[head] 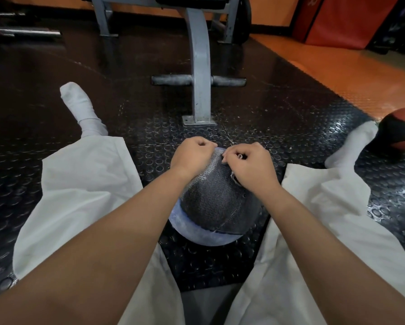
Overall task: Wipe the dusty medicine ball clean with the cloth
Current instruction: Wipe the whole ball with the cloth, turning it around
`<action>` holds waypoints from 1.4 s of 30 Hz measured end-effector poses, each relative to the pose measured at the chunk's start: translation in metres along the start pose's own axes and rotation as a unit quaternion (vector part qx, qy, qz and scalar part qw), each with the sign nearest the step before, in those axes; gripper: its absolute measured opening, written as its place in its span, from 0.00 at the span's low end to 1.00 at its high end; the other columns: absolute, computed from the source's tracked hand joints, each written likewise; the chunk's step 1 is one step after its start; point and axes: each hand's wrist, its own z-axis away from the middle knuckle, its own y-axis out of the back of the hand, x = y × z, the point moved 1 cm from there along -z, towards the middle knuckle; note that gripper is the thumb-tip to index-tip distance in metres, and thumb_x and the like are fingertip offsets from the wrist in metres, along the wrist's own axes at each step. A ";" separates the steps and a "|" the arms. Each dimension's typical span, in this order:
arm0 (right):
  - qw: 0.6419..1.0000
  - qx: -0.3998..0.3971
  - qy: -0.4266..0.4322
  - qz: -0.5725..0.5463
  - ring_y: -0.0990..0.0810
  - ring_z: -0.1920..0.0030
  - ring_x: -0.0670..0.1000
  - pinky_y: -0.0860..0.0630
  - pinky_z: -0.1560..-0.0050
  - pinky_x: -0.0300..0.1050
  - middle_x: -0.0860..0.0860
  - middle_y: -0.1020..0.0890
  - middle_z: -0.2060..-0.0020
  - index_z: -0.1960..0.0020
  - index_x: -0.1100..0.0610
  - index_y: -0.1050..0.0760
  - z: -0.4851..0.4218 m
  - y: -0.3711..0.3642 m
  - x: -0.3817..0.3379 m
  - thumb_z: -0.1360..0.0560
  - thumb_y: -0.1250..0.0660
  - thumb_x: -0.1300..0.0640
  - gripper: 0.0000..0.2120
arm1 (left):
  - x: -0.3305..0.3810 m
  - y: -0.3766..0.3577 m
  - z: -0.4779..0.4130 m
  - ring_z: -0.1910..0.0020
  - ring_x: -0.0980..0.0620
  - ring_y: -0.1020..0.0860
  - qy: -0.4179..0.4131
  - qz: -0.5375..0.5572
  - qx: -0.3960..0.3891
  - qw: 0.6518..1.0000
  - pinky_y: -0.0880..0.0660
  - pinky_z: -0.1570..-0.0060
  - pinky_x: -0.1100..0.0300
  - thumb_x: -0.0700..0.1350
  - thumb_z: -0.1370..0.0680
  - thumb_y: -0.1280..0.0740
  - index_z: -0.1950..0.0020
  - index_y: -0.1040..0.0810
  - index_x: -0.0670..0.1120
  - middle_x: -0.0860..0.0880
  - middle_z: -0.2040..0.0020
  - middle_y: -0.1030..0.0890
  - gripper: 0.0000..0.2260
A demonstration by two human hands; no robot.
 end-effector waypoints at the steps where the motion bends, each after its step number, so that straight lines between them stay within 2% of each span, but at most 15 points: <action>1: 0.999 -0.007 -0.036 -0.004 0.21 0.56 0.50 0.27 0.53 0.41 0.43 0.16 0.66 0.71 0.45 0.23 -0.008 0.001 0.000 0.28 0.37 0.59 0.16 | 0.000 -0.001 0.001 0.82 0.58 0.36 -0.004 -0.001 0.003 1.000 0.40 0.76 0.63 0.46 0.21 0.40 0.51 0.17 0.52 0.57 0.77 0.25 0.11; 4: 0.993 -0.033 -0.112 0.024 0.23 0.65 0.50 0.28 0.65 0.43 0.52 0.17 0.66 0.66 0.49 0.20 -0.029 -0.003 -0.002 0.27 0.38 0.58 0.13 | -0.004 -0.002 0.003 0.77 0.59 0.31 -0.007 0.002 0.022 1.000 0.33 0.72 0.60 0.48 0.21 0.39 0.55 0.18 0.55 0.55 0.59 0.16 0.10; 7: 0.993 -0.037 -0.099 0.057 0.24 0.66 0.52 0.30 0.66 0.44 0.53 0.18 0.68 0.62 0.56 0.17 -0.033 -0.006 -0.007 0.27 0.38 0.58 0.11 | -0.005 -0.002 0.003 0.66 0.52 0.22 -0.005 0.001 0.042 0.999 0.24 0.63 0.54 0.48 0.22 0.38 0.55 0.17 0.53 0.53 0.54 0.15 0.09; 13: 0.998 -0.012 0.029 0.052 0.24 0.51 0.55 0.31 0.47 0.42 0.46 0.16 0.62 0.63 0.54 0.18 -0.001 -0.013 -0.006 0.27 0.38 0.57 0.12 | -0.005 0.005 -0.001 0.55 0.47 0.18 0.001 0.009 0.029 1.000 0.21 0.53 0.49 0.48 0.22 0.37 0.61 0.17 0.52 0.52 0.53 0.15 0.11; 15: 0.999 -0.019 0.026 0.035 0.23 0.52 0.55 0.28 0.46 0.44 0.44 0.16 0.62 0.67 0.50 0.19 -0.003 -0.011 -0.005 0.28 0.38 0.58 0.13 | -0.005 0.004 -0.001 0.60 0.48 0.19 -0.001 0.008 0.021 1.000 0.22 0.57 0.50 0.47 0.22 0.38 0.60 0.18 0.53 0.56 0.53 0.16 0.11; 17: 0.999 -0.025 -0.034 0.021 0.20 0.59 0.54 0.24 0.51 0.44 0.47 0.16 0.64 0.68 0.45 0.21 -0.014 -0.005 -0.006 0.28 0.37 0.58 0.14 | -0.003 0.001 0.001 0.68 0.52 0.24 -0.006 0.002 0.021 1.000 0.25 0.64 0.54 0.47 0.22 0.39 0.55 0.17 0.53 0.56 0.52 0.16 0.11; 20: 0.993 -0.037 -0.106 0.034 0.23 0.68 0.51 0.29 0.65 0.42 0.48 0.20 0.72 0.67 0.48 0.19 -0.031 -0.003 -0.007 0.27 0.37 0.59 0.13 | -0.003 -0.003 0.005 0.65 0.52 0.21 -0.006 -0.005 0.036 0.999 0.23 0.60 0.54 0.48 0.22 0.39 0.57 0.18 0.55 0.54 0.52 0.15 0.10; 22: 0.992 -0.043 -0.108 0.044 0.24 0.69 0.51 0.30 0.67 0.43 0.49 0.21 0.73 0.65 0.51 0.18 -0.032 -0.005 -0.009 0.27 0.37 0.58 0.12 | -0.003 -0.004 0.006 0.65 0.51 0.20 0.002 -0.005 0.047 0.999 0.23 0.61 0.53 0.48 0.22 0.39 0.59 0.18 0.54 0.54 0.55 0.15 0.10; 25: 0.996 -0.019 -0.082 0.044 0.24 0.67 0.52 0.31 0.64 0.41 0.51 0.19 0.70 0.58 0.54 0.16 -0.019 -0.007 -0.009 0.26 0.38 0.58 0.11 | -0.003 0.000 0.004 0.70 0.52 0.25 0.011 -0.010 0.046 0.999 0.28 0.68 0.54 0.47 0.22 0.38 0.55 0.16 0.52 0.54 0.60 0.16 0.10; 28: 0.996 0.017 -0.081 0.022 0.22 0.62 0.53 0.28 0.48 0.47 0.46 0.20 0.71 0.61 0.52 0.18 -0.001 -0.002 -0.006 0.25 0.38 0.58 0.11 | 0.000 0.000 0.003 0.77 0.58 0.28 0.008 -0.005 0.030 1.000 0.32 0.73 0.59 0.47 0.21 0.37 0.53 0.16 0.51 0.54 0.62 0.17 0.10; 30: 0.994 0.034 -0.102 0.004 0.23 0.63 0.48 0.29 0.45 0.43 0.45 0.19 0.69 0.63 0.47 0.20 0.009 0.003 0.000 0.25 0.37 0.57 0.12 | 0.000 -0.003 0.004 0.83 0.59 0.34 0.006 0.000 0.016 1.000 0.39 0.75 0.62 0.48 0.21 0.37 0.53 0.16 0.50 0.55 0.69 0.21 0.10; 33: 0.991 0.052 -0.123 -0.020 0.24 0.66 0.40 0.31 0.63 0.28 0.45 0.18 0.66 0.66 0.45 0.21 0.013 0.011 0.004 0.26 0.36 0.58 0.14 | 0.000 -0.006 0.006 0.81 0.59 0.34 -0.004 -0.003 0.005 1.000 0.38 0.72 0.61 0.49 0.21 0.37 0.54 0.17 0.50 0.55 0.64 0.18 0.10; 35: 0.992 0.040 -0.119 -0.007 0.25 0.69 0.42 0.31 0.68 0.33 0.47 0.18 0.67 0.66 0.47 0.20 0.008 0.011 0.003 0.27 0.37 0.59 0.13 | -0.001 -0.008 0.007 0.79 0.59 0.32 -0.012 -0.007 0.005 1.000 0.34 0.70 0.61 0.49 0.21 0.38 0.56 0.18 0.50 0.57 0.55 0.16 0.10; 39: 0.996 -0.019 -0.080 0.027 0.25 0.68 0.48 0.31 0.67 0.43 0.47 0.19 0.69 0.63 0.52 0.18 -0.011 0.000 -0.012 0.26 0.37 0.59 0.12 | -0.004 -0.007 0.010 0.71 0.55 0.26 -0.020 -0.006 0.015 1.000 0.27 0.65 0.58 0.48 0.22 0.37 0.58 0.18 0.49 0.57 0.54 0.16 0.10; 42: 0.996 -0.044 -0.058 0.047 0.27 0.68 0.49 0.35 0.64 0.41 0.50 0.20 0.70 0.60 0.58 0.17 -0.017 -0.004 -0.019 0.26 0.37 0.58 0.11 | -0.006 -0.002 0.008 0.72 0.56 0.29 -0.018 0.016 0.023 0.999 0.32 0.69 0.59 0.46 0.23 0.37 0.60 0.19 0.50 0.54 0.57 0.16 0.09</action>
